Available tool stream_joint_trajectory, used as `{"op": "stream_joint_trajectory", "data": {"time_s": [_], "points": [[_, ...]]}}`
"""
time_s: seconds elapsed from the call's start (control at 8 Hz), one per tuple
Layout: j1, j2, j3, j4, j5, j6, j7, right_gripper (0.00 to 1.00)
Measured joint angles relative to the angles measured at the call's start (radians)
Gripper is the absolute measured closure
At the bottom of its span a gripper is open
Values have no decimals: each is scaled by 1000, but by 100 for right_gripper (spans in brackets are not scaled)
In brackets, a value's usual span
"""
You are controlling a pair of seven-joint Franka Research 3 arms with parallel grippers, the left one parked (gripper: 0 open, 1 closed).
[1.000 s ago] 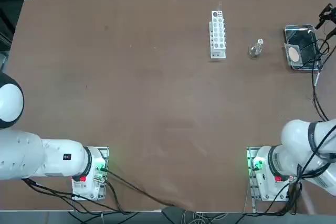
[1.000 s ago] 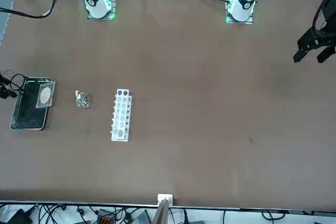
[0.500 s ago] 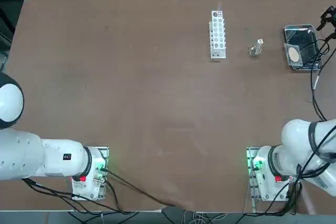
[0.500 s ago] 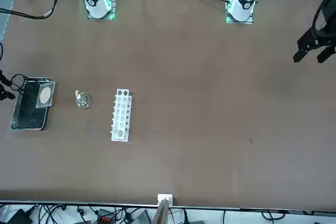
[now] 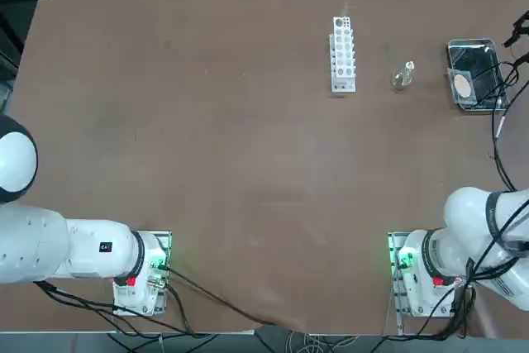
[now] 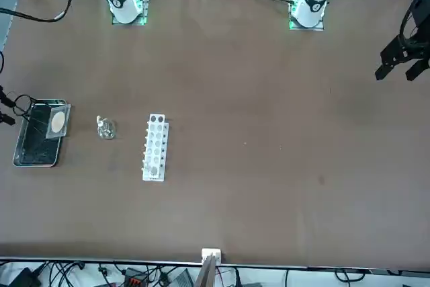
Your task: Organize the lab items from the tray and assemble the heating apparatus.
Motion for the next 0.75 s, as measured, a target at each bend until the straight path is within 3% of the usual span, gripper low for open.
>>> {"op": "stream_joint_trajectory", "data": {"time_s": [0.25,0.75], "points": [[-1,-27,3,-75,2,94,0,26],[-13,-29,3,-112,29,136,0,33]]}}
